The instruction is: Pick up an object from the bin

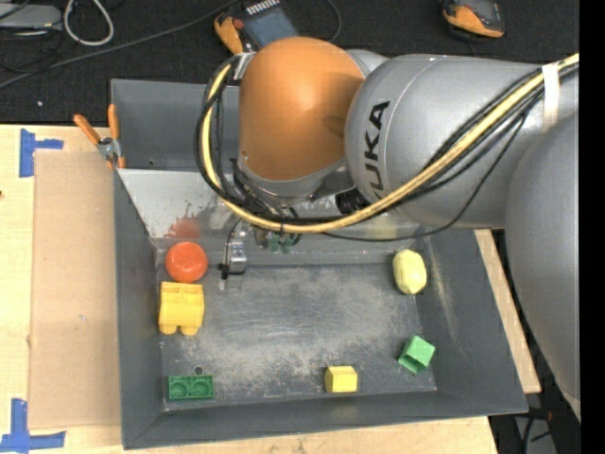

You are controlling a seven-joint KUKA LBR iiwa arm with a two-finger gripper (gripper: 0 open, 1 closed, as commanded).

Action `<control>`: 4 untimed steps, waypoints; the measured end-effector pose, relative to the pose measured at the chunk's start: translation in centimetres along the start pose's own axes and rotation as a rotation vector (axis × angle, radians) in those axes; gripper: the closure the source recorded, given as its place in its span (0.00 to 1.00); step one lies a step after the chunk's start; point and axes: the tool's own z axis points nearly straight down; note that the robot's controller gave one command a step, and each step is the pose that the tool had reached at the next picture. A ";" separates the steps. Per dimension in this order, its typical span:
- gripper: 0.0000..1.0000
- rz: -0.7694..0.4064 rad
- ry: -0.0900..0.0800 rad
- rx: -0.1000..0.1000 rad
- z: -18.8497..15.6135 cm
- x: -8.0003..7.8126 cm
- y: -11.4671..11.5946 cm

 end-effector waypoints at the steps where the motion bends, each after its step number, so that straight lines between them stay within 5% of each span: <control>1: 0.00 -0.224 0.000 0.000 5.8 1.1 1.3; 2: 0.00 -0.391 -0.001 -0.002 7.9 3.3 4.2; 3: 0.00 0.034 0.002 0.002 12.7 2.0 3.6; 4: 0.00 -0.266 -0.002 0.000 14.9 0.4 4.0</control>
Offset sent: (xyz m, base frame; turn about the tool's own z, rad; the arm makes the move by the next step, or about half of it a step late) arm -0.0312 0.0409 -0.0772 -0.3888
